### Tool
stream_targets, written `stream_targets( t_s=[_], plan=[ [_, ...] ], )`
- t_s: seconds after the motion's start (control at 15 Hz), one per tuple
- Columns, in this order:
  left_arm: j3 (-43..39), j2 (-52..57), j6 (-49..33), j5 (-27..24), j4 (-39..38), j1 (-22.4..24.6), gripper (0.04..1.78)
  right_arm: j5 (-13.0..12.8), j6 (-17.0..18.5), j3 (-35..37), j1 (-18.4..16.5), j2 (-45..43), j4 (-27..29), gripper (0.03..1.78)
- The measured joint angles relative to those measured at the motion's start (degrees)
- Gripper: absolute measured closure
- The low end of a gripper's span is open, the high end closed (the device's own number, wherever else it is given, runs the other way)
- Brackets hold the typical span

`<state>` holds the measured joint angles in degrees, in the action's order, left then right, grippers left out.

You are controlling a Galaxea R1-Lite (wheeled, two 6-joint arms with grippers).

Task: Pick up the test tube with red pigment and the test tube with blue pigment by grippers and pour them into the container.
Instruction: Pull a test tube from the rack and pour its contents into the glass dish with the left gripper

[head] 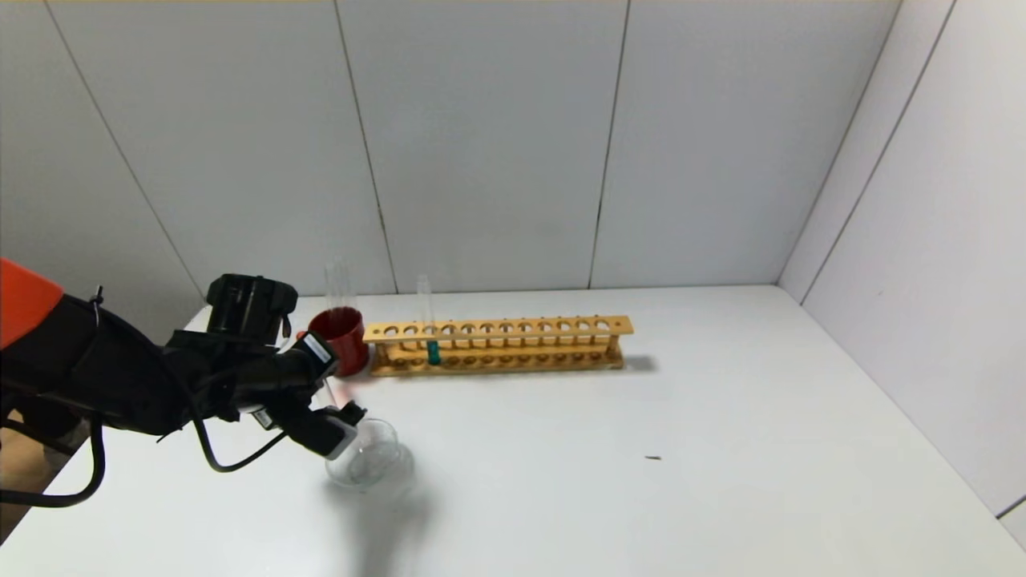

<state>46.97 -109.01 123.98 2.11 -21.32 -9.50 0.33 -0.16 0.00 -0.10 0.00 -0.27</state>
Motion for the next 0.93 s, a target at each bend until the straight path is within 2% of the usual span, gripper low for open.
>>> stream_targets(
  t_s=[0.13, 0.47, 0.93],
  plan=[
    [0.0, 0.0, 0.1, 0.3, -0.2, -1.0, 1.49, 0.0, 0.0, 0.0, 0.0, 0.0, 0.0, 0.06],
    [-0.3, 1.4, 5.0, 5.1, -0.4, -2.2, 1.49, 0.0, 0.0, 0.0, 0.0, 0.0, 0.0, 0.06],
    [-1.1, 2.3, 7.2, 5.7, -0.5, -3.2, 1.49, 0.0, 0.0, 0.0, 0.0, 0.0, 0.0, 0.06]
  ],
)
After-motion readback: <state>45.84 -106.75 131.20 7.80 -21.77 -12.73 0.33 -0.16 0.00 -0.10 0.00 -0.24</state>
